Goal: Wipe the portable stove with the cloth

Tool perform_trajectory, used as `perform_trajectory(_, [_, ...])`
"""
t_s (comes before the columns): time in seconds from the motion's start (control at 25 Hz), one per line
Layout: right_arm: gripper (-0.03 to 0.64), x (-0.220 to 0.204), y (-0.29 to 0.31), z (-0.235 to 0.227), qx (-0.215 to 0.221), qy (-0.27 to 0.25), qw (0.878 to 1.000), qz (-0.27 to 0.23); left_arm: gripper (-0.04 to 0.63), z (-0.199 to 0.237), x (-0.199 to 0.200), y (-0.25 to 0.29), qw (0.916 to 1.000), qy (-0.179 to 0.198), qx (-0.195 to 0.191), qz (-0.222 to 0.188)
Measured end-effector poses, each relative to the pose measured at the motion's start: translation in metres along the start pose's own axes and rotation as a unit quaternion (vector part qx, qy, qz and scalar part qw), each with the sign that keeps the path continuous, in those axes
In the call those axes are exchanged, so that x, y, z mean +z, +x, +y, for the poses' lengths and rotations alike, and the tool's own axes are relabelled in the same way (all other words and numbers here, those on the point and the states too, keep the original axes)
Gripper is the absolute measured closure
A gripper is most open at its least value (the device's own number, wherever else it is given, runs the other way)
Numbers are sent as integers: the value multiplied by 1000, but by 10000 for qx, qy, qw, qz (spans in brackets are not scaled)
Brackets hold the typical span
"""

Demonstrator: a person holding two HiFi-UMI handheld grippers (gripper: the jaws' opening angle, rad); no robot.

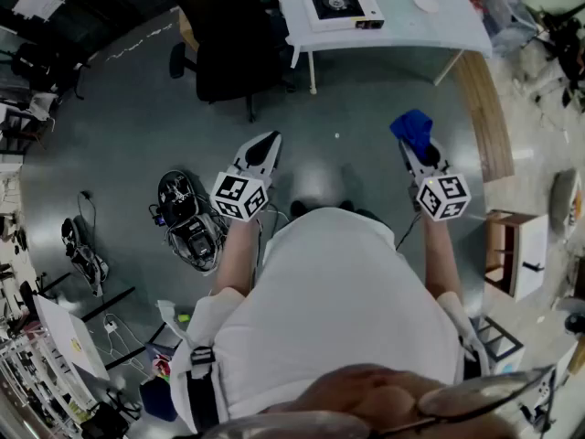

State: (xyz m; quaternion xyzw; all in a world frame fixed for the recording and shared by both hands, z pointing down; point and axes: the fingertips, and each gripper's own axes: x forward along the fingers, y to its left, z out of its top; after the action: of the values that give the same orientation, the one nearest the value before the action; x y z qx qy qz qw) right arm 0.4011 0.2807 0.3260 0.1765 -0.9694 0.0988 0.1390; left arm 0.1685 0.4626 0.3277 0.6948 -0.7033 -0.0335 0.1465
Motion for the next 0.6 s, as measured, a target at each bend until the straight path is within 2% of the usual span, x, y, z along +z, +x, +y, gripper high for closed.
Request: perform_trajectory(0.6, [462,2,0,8,-98,62,9999,-10,558,7,1,0,9999,13,-142,74])
